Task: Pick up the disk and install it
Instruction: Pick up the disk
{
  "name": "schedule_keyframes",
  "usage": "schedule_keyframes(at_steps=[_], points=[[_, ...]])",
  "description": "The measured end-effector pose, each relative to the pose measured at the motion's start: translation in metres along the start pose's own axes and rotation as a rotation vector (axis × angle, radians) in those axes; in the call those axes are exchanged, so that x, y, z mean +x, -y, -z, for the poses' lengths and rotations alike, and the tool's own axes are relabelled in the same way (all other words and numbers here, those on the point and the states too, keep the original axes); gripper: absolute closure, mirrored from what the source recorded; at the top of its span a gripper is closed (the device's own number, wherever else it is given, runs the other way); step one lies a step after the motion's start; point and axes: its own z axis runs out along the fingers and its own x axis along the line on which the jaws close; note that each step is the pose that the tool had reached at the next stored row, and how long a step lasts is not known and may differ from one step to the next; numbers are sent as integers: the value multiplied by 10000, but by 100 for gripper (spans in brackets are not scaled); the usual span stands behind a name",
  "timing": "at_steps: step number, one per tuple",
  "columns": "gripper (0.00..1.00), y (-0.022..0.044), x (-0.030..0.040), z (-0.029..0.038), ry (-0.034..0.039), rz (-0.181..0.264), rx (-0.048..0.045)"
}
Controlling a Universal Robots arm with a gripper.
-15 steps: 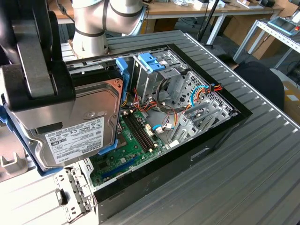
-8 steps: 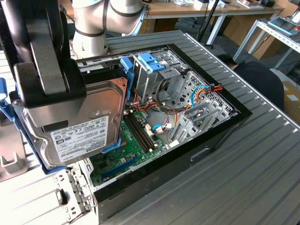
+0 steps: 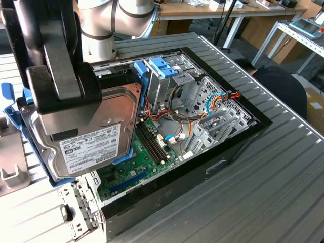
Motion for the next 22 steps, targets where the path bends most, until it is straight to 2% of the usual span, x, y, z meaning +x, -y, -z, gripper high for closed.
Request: schedule_keyframes(at_steps=[22], points=[[63,106,-2,4,0,0,0]])
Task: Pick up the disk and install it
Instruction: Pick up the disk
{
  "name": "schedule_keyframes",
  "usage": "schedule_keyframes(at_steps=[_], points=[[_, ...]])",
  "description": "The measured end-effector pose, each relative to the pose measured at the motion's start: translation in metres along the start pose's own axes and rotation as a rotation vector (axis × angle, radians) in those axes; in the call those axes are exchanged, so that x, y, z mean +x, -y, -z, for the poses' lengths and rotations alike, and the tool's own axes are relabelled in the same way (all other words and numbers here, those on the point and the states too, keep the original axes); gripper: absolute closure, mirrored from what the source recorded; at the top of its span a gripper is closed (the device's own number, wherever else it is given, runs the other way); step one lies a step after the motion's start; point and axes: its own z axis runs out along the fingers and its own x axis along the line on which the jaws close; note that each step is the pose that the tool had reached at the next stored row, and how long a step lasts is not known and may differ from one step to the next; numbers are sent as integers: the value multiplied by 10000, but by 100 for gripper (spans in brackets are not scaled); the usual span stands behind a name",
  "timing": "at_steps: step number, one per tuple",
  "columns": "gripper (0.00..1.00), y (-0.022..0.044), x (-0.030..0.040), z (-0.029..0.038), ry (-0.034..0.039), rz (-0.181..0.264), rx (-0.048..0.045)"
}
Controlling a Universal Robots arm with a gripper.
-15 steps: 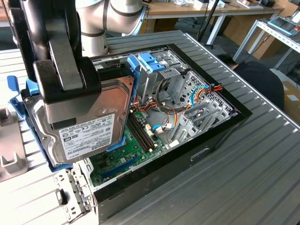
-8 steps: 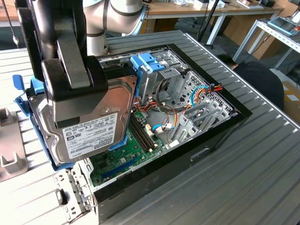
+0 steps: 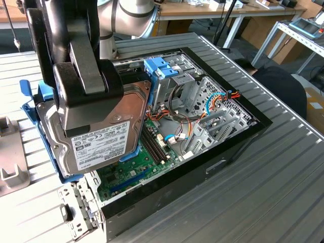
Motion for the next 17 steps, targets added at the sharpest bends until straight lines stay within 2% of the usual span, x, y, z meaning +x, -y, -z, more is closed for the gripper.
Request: schedule_keyframes(at_steps=[7,11,17], points=[[63,25,-1,1,0,0,0],[63,145,-2,5,0,0,0],[63,165,-1,6,0,0,0]])
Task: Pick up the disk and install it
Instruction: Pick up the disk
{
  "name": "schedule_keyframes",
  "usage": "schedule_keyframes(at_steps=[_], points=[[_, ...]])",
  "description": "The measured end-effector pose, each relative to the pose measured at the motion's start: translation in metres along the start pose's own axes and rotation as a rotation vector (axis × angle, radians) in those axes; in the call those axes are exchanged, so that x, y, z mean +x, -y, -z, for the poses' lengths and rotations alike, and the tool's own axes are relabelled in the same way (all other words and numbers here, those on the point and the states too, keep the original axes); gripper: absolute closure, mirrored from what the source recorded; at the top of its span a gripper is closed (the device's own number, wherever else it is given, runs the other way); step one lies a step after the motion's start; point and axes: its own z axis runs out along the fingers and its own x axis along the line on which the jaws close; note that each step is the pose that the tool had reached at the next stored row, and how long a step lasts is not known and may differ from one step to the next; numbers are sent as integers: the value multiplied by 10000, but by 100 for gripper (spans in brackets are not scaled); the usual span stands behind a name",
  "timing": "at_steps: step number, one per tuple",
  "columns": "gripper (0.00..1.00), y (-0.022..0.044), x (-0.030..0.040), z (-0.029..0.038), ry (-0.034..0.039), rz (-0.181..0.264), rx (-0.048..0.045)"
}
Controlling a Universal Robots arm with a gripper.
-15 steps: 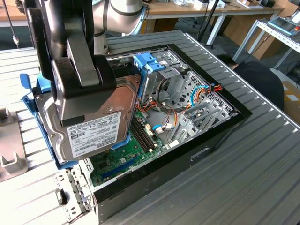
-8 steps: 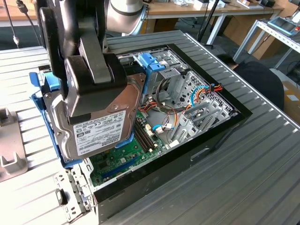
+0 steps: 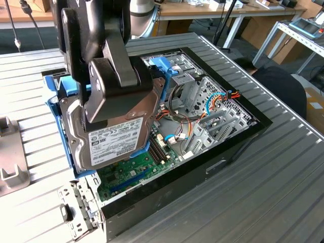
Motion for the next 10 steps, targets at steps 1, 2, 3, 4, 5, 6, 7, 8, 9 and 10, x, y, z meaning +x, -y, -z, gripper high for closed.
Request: schedule_keyframes(at_steps=[1,2,3,4,5,6,7,8,9,10], points=[[63,4,0,0,0,0,0],[63,8,1,0,1,0,1],[63,12,1,0,0,0,0],[63,15,1,1,0,0,0],[63,19,1,0,0,0,0],[63,25,1,1,0,0,0],[63,28,1,1,0,0,0],[63,31,1,1,-1,0,0],[63,34,1,1,0,0,0],[63,37,1,1,0,0,0]])
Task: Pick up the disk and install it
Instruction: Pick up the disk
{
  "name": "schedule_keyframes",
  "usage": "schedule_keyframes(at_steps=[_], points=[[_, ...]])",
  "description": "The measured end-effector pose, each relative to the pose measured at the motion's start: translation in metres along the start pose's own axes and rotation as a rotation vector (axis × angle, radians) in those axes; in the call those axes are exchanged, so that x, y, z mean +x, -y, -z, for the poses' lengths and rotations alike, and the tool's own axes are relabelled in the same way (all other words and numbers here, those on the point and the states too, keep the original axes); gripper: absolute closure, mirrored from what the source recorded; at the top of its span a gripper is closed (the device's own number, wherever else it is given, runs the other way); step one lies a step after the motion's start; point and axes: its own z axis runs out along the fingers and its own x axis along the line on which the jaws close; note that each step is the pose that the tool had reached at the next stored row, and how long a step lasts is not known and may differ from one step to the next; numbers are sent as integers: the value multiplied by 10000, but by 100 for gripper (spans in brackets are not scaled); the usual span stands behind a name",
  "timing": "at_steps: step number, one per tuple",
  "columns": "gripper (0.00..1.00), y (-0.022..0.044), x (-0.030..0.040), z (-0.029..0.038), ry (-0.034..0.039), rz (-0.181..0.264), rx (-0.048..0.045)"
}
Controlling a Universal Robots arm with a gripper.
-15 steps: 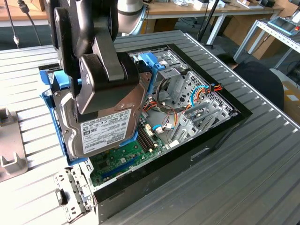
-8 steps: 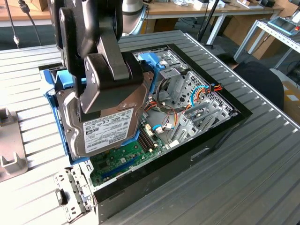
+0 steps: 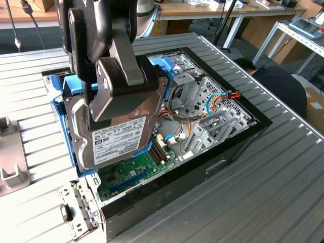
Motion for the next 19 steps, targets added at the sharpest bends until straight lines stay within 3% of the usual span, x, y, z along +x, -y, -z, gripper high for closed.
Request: schedule_keyframes(at_steps=[19], points=[[63,65,6,2,-1,0,0]])
